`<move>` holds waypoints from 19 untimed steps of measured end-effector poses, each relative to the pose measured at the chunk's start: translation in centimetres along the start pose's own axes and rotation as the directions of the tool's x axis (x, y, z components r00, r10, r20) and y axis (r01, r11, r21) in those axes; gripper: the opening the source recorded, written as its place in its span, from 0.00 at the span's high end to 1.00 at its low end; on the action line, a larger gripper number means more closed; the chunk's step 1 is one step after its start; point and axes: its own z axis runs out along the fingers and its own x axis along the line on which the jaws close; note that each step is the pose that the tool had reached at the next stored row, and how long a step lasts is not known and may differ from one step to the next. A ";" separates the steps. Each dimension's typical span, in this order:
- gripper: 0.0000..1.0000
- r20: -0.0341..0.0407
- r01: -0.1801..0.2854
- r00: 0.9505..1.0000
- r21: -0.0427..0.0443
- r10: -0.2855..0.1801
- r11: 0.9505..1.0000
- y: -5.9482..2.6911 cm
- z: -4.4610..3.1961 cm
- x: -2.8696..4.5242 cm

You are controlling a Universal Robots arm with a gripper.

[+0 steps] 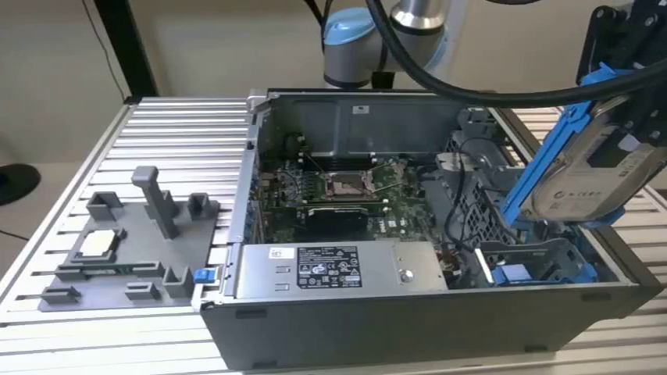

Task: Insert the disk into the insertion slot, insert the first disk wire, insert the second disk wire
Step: 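Insert the disk into the insertion slot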

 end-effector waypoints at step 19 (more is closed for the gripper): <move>1.00 -0.003 -0.006 1.000 0.000 0.006 1.000 -0.09 2.07 0.12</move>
